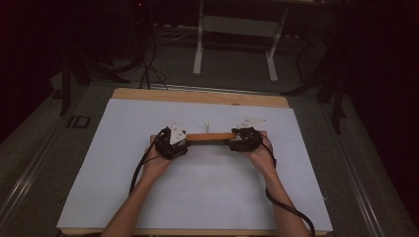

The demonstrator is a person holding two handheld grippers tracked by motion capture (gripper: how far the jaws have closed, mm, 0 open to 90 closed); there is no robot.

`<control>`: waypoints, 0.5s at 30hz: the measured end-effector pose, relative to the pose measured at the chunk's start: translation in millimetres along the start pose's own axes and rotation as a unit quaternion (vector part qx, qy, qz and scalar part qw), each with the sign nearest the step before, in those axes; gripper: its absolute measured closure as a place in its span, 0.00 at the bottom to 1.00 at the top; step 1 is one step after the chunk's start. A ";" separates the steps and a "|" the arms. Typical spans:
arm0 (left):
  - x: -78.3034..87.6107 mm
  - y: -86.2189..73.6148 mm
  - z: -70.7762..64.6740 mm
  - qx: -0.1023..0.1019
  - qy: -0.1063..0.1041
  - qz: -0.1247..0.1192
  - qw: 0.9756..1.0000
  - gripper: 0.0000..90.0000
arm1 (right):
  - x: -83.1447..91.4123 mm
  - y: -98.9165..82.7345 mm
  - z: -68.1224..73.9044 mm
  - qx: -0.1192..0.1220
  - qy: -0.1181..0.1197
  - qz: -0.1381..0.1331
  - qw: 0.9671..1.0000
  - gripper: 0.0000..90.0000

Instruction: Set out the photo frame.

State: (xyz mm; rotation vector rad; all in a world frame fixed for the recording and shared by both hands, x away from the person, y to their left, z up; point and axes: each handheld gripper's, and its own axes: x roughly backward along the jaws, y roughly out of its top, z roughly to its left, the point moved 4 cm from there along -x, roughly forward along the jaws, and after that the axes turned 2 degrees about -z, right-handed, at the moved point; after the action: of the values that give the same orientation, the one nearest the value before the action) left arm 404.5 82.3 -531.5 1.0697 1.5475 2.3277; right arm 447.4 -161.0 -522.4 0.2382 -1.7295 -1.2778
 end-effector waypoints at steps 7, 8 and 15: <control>-4.5 -2.6 1.9 0.004 0.000 0.002 1.000 0.63 | -5.7 -1.0 -3.2 0.012 0.005 -0.002 1.000 0.41; -4.9 -2.4 2.8 0.011 -0.001 0.000 1.000 0.63 | -6.6 -1.0 -3.5 0.010 0.003 -0.003 1.000 0.41; -6.9 -0.9 5.6 0.019 -0.004 -0.002 1.000 0.63 | -11.1 -1.3 -4.8 0.004 0.000 -0.012 1.000 0.40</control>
State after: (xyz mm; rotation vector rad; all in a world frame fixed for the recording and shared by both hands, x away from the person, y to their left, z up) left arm 412.9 83.6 -534.4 1.0832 1.5943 2.2973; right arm 456.6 -157.8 -529.6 0.2638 -1.7373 -1.2872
